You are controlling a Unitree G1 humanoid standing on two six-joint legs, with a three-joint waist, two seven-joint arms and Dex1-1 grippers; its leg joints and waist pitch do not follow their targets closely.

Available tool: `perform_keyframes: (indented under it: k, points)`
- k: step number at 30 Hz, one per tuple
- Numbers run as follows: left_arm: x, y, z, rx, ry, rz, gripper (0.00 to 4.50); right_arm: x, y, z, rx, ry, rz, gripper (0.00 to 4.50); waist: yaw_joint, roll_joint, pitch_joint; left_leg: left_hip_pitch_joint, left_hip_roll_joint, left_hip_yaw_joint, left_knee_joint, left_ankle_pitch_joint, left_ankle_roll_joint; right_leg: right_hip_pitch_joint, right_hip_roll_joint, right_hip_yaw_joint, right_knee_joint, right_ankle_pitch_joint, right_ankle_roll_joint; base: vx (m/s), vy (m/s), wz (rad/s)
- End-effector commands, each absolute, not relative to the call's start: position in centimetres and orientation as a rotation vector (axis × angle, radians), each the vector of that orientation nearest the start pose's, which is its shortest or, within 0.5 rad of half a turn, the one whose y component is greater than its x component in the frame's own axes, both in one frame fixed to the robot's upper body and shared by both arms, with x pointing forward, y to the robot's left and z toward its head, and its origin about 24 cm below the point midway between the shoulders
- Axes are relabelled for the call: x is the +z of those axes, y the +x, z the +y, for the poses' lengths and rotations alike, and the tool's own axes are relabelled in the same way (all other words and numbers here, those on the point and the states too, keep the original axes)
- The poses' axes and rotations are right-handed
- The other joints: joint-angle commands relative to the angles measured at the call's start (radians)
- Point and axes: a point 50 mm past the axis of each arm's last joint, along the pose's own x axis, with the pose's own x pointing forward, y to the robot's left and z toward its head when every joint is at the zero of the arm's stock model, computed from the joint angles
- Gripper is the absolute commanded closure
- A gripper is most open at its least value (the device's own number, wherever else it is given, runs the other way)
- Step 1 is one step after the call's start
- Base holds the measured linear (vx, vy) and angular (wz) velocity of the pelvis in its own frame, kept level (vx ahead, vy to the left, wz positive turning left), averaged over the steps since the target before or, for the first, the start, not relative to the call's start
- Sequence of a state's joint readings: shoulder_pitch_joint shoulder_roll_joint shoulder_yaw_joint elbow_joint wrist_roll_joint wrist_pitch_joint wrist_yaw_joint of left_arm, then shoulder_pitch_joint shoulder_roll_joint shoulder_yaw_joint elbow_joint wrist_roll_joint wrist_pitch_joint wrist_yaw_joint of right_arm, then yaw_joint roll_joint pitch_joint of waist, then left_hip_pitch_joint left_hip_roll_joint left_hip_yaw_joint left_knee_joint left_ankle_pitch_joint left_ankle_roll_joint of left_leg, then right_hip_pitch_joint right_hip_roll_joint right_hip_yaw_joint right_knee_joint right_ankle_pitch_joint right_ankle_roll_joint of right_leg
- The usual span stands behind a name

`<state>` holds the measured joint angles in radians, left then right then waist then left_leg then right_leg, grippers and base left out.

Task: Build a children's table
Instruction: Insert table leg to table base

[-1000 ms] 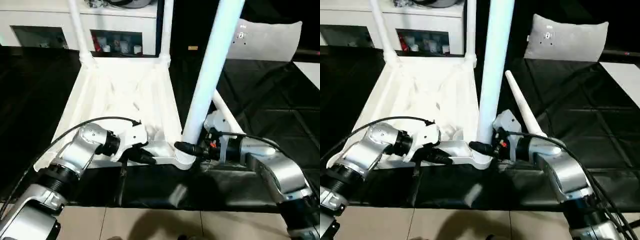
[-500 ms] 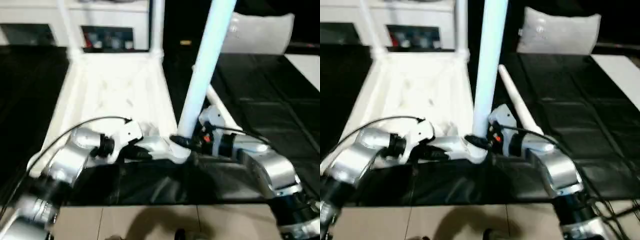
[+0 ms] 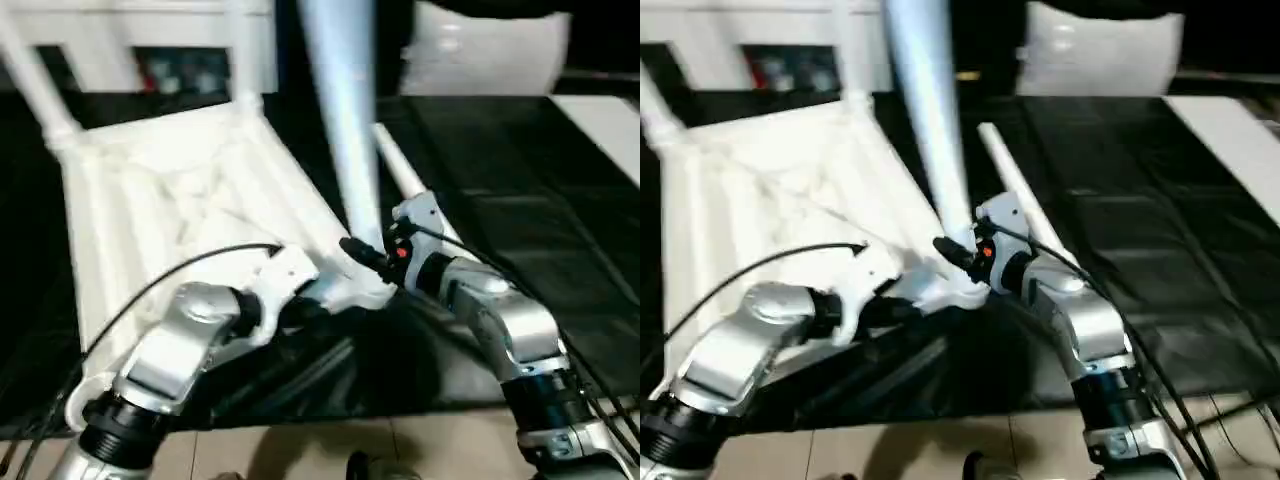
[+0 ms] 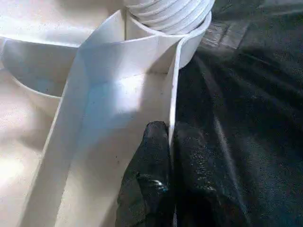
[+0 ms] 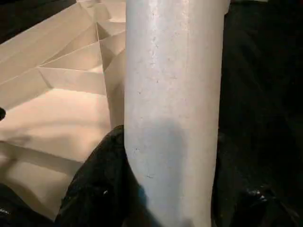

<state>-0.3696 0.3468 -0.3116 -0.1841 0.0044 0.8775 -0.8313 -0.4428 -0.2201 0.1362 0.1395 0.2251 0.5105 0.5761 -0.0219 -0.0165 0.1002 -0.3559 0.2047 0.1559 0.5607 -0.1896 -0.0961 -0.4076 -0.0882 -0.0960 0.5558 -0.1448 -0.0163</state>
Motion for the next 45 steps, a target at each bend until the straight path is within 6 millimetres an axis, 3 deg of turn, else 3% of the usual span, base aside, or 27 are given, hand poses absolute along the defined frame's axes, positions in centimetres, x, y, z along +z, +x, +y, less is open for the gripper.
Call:
perform_keyframes:
  k: [1, 6, 8, 9, 10, 12, 13, 16, 21, 22, 23, 25, 28, 30, 31, 34, 36, 37, 39, 43, 44, 45]
  points:
    - [10.6, 28.0, 10.7, -0.917, 0.370, 0.434, 4.50, 3.5, 29.6, -10.7, 0.783, -0.009, 0.509, 2.61, 0.010, 0.019, -0.076, -0.006, 0.018, 0.008, -0.059, -0.158, 0.047, 0.060, -0.044, 0.049, -0.042, -0.212, -0.228, 0.000, 0.000, 0.00]
    - [10.3, 28.2, 11.5, -0.906, 0.386, 0.436, 4.50, 3.8, 29.5, -11.0, 0.780, 0.006, 0.464, 2.61, 0.019, 0.019, -0.077, -0.001, 0.019, 0.010, -0.057, -0.183, 0.031, 0.058, -0.043, 0.050, -0.047, -0.274, -0.214, 0.000, 0.000, 0.00]
    - [10.3, 28.2, 11.6, -0.926, 0.403, 0.428, 4.50, 4.1, 29.5, -11.2, 0.776, 0.019, 0.425, 2.61, 0.022, 0.022, -0.083, 0.000, 0.018, 0.009, -0.055, -0.171, 0.030, 0.060, -0.041, 0.049, -0.042, -0.239, -0.218, 0.000, 0.000, 0.00]
    - [10.0, 28.4, 12.4, -0.924, 0.430, 0.428, 4.50, 5.1, 29.6, -11.3, 0.770, 0.072, 0.321, 2.61, 0.025, 0.031, -0.088, 0.002, 0.018, 0.009, -0.052, -0.162, 0.031, 0.060, -0.041, 0.049, -0.041, -0.210, -0.223, 0.000, 0.000, 0.00]
    - [9.9, 28.5, 12.7, -0.918, 0.432, 0.435, 4.50, 5.6, 29.6, -11.4, 0.767, 0.096, 0.274, 2.61, 0.026, 0.032, -0.095, 0.003, 0.018, 0.009, -0.051, -0.152, 0.032, 0.064, -0.039, 0.050, -0.033, -0.175, -0.233, 0.000, 0.000, 0.00]
    - [9.7, 28.9, 13.5, -0.876, 0.422, 0.449, 4.50, 6.5, 29.7, -11.6, 0.752, 0.131, 0.202, 2.61, 0.026, 0.029, -0.094, 0.002, 0.018, 0.010, -0.050, -0.140, 0.037, 0.064, -0.038, 0.050, -0.029, -0.146, -0.243, 0.000, 0.000, 0.00]
    - [9.5, 29.4, 14.3, -0.839, 0.416, 0.451, 4.50, 7.4, 29.9, -12.0, 0.733, 0.164, 0.142, 2.61, 0.029, 0.033, -0.096, 0.000, 0.015, 0.010, -0.048, -0.143, 0.039, 0.067, -0.037, 0.049, -0.029, -0.151, -0.247, 0.000, 0.000, 0.00]
    - [9.4, 29.9, 15.4, -0.794, 0.406, 0.459, 4.50, 8.7, 30.1, -12.7, 0.692, 0.211, 0.063, 2.61, 0.026, 0.031, -0.094, -0.002, 0.010, 0.009, -0.048, -0.205, 0.029, 0.067, -0.038, 0.048, -0.039, -0.273, -0.210, 0.000, 0.000, 0.00]
    - [9.3, 30.7, 16.8, -0.727, 0.409, 0.460, 4.50, 10.1, 30.3, -13.6, 0.631, 0.263, -0.017, 2.61, 0.016, 0.032, -0.096, -0.004, 0.008, 0.005, -0.044, -0.222, 0.018, 0.064, -0.037, 0.046, -0.046, -0.347, -0.173, 0.000, 0.000, 0.00]
    - [9.3, 30.9, 17.0, -0.723, 0.412, 0.454, 4.50, 10.3, 30.3, -13.6, 0.627, 0.266, -0.024, 2.61, 0.015, 0.031, -0.097, -0.005, 0.008, 0.005, -0.043, -0.216, 0.019, 0.065, -0.036, 0.047, -0.045, -0.340, -0.173, 0.000, 0.000, 0.00]
    - [9.4, 31.3, 17.2, -0.728, 0.434, 0.434, 4.50, 10.5, 30.2, -13.7, 0.624, 0.262, -0.031, 2.61, 0.016, 0.023, -0.099, -0.005, 0.008, 0.007, -0.041, -0.198, 0.027, 0.063, -0.035, 0.047, -0.044, -0.326, -0.174, 0.000, 0.000, 0.00]
    - [9.5, 31.6, 16.9, -0.774, 0.443, 0.386, 4.50, 10.6, 30.2, -13.7, 0.622, 0.262, -0.035, 2.61, 0.020, 0.025, -0.102, -0.003, 0.006, 0.008, -0.038, -0.177, 0.033, 0.061, -0.033, 0.048, -0.041, -0.308, -0.177, 0.000, 0.000, 0.00]
    - [9.6, 31.3, 16.1, -0.909, 0.437, 0.319, 4.50, 10.7, 30.1, -13.4, 0.635, 0.261, -0.031, 2.61, 0.026, 0.024, -0.108, -0.005, 0.010, 0.007, -0.036, -0.117, 0.043, 0.064, -0.034, 0.051, -0.028, -0.212, -0.204, 0.000, 0.000, 0.00]
    - [9.9, 31.2, 15.6, -0.970, 0.398, 0.267, 4.50, 10.7, 30.0, -13.1, 0.660, 0.263, -0.023, 2.61, 0.036, 0.026, -0.111, 0.000, 0.012, 0.010, -0.033, -0.085, 0.053, 0.060, -0.035, 0.053, -0.020, -0.155, -0.227, 0.000, 0.000, 0.00]
    - [10.1, 31.2, 15.5, -0.988, 0.391, 0.252, 4.06, 10.7, 30.0, -13.0, 0.672, 0.263, -0.020, 2.61, 0.042, 0.028, -0.113, 0.001, 0.014, 0.011, -0.032, -0.059, 0.058, 0.060, -0.033, 0.054, -0.010, -0.096, -0.245, 0.000, 0.000, 0.00]
    - [10.7, 31.0, 15.2, -1.042, 0.359, 0.217, 3.75, 10.8, 29.9, -12.8, 0.698, 0.267, -0.011, 2.61, 0.064, 0.025, -0.112, 0.005, 0.018, 0.015, -0.033, -0.066, 0.063, 0.057, -0.037, 0.055, -0.006, -0.078, -0.259, 0.000, 0.000, 0.00]
    - [11.3, 31.3, 14.8, -1.072, 0.321, 0.164, 3.60, 11.1, 29.8, -12.7, 0.721, 0.282, -0.006, 2.61, 0.073, 0.028, -0.105, 0.008, 0.018, 0.015, -0.037, -0.112, 0.046, 0.055, -0.038, 0.054, -0.012, -0.132, -0.251, 0.000, 0.000, 0.00]
    - [11.6, 31.5, 14.7, -1.070, 0.303, 0.150, 3.51, 11.2, 29.7, -12.7, 0.733, 0.283, -0.002, 2.61, 0.079, 0.025, -0.102, 0.012, 0.016, 0.016, -0.038, -0.165, 0.025, 0.056, -0.040, 0.054, -0.021, -0.213, -0.226, 0.000, 0.000, 0.00]
    - [12.2, 31.6, 14.4, -1.074, 0.249, 0.144, 3.44, 11.2, 29.6, -12.5, 0.754, 0.278, 0.005, 2.61, 0.078, 0.019, -0.098, 0.008, 0.013, 0.014, -0.041, -0.199, 0.008, 0.059, -0.040, 0.054, -0.028, -0.296, -0.193, 0.000, 0.000, 0.00]
    - [14.3, 32.8, 13.2, -1.001, 0.095, 0.091, 3.16, 11.2, 29.0, -11.9, 0.817, 0.270, 0.021, 2.61, 0.080, 0.014, -0.098, 0.006, 0.009, 0.014, -0.033, -0.209, 0.002, 0.054, -0.041, 0.056, -0.037, -0.375, -0.153, 0.000, 0.000, 0.00]
    - [15.0, 33.8, 12.8, -0.916, 0.051, 0.069, 3.03, 11.2, 28.9, -11.7, 0.830, 0.271, 0.022, 2.61, 0.078, 0.006, -0.095, 0.001, 0.008, 0.014, -0.034, -0.214, 0.004, 0.055, -0.038, 0.054, -0.038, -0.396, -0.143, 0.000, 0.000, 0.00]
    - [15.0, 33.8, 12.8, -0.916, 0.051, 0.069, 2.95, 11.2, 28.9, -11.7, 0.830, 0.271, 0.022, 2.61, 0.081, 0.006, -0.098, 0.004, 0.004, 0.014, -0.029, -0.220, 0.007, 0.054, -0.040, 0.050, -0.045, -0.447, -0.119, 0.000, 0.000, 0.00]
